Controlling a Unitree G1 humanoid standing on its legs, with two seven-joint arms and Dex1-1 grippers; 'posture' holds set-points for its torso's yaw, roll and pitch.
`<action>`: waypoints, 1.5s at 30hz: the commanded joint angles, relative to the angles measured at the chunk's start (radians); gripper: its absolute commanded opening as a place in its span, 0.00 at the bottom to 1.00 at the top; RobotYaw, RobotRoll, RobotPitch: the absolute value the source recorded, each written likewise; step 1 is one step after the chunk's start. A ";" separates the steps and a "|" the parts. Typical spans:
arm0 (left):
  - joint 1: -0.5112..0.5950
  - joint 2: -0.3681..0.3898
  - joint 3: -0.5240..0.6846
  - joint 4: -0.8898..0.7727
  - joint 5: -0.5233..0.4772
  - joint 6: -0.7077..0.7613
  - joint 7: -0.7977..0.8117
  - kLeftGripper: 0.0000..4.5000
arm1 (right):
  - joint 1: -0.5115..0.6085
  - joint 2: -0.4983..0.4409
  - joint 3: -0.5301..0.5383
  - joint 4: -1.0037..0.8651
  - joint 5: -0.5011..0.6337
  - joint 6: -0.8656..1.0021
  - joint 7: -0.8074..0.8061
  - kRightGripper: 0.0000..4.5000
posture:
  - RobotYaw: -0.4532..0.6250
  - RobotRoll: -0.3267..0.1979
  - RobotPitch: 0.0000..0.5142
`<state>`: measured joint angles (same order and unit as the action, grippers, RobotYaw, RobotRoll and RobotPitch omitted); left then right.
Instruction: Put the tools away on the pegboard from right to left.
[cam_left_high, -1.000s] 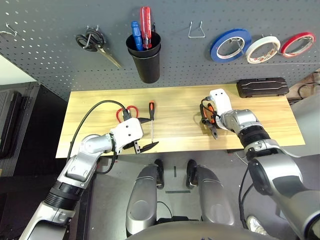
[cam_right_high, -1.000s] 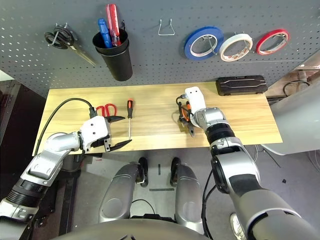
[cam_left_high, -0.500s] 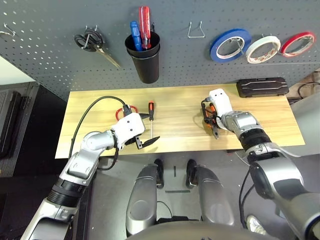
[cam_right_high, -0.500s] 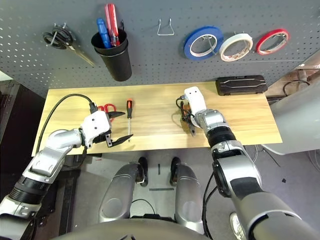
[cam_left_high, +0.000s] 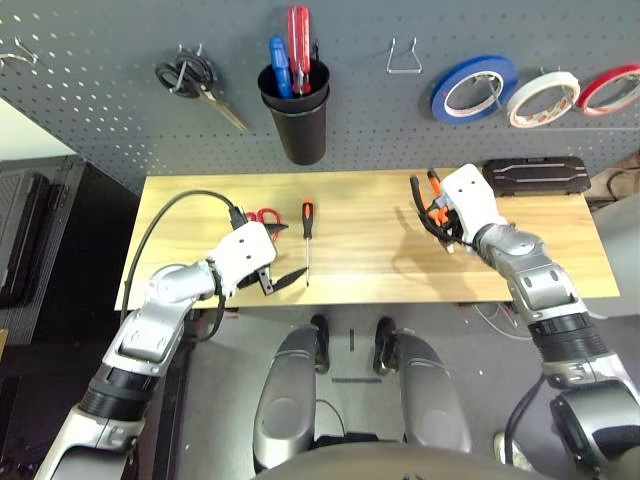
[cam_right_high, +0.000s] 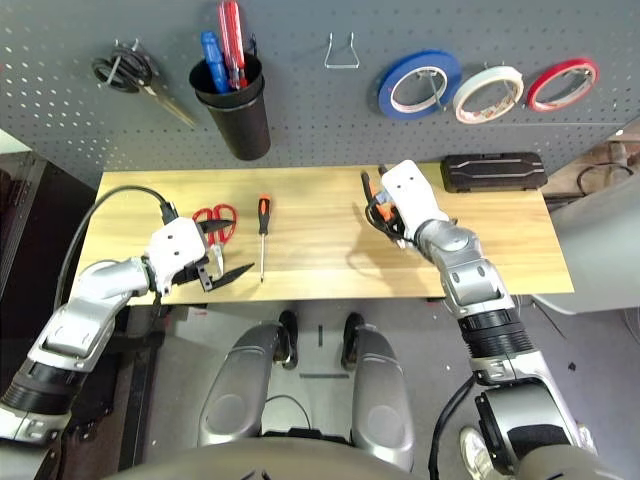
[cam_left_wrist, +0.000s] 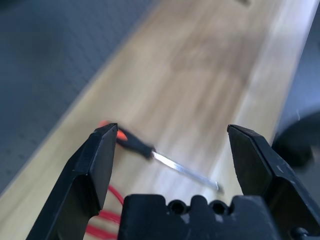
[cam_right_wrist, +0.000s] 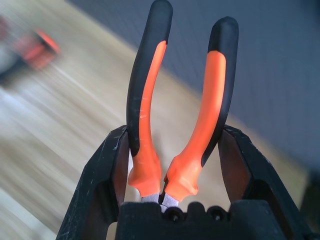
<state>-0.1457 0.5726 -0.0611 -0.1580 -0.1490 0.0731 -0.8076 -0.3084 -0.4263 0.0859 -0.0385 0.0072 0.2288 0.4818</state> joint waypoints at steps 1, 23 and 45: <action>0.021 -0.046 0.046 -0.094 -0.136 -0.002 -0.009 1.00 | 0.034 -0.027 -0.011 -0.063 -0.013 -0.133 0.013 0.65 | 0.58 0.62 0.51; -0.072 -0.116 0.087 -0.224 -0.282 0.043 0.075 1.00 | -0.264 0.100 -0.072 -0.190 -0.011 -0.171 -0.170 0.65 | 0.57 0.62 0.47; -0.124 -0.122 0.075 -0.203 -0.261 0.031 0.089 1.00 | -0.647 0.175 -0.070 0.299 -0.066 -0.442 -0.305 0.65 | 0.60 0.62 0.44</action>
<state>-0.2700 0.4494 0.0257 -0.3465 -0.4228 0.1081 -0.7173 -0.9225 -0.2558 0.0261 0.2439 -0.0506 -0.1581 0.1922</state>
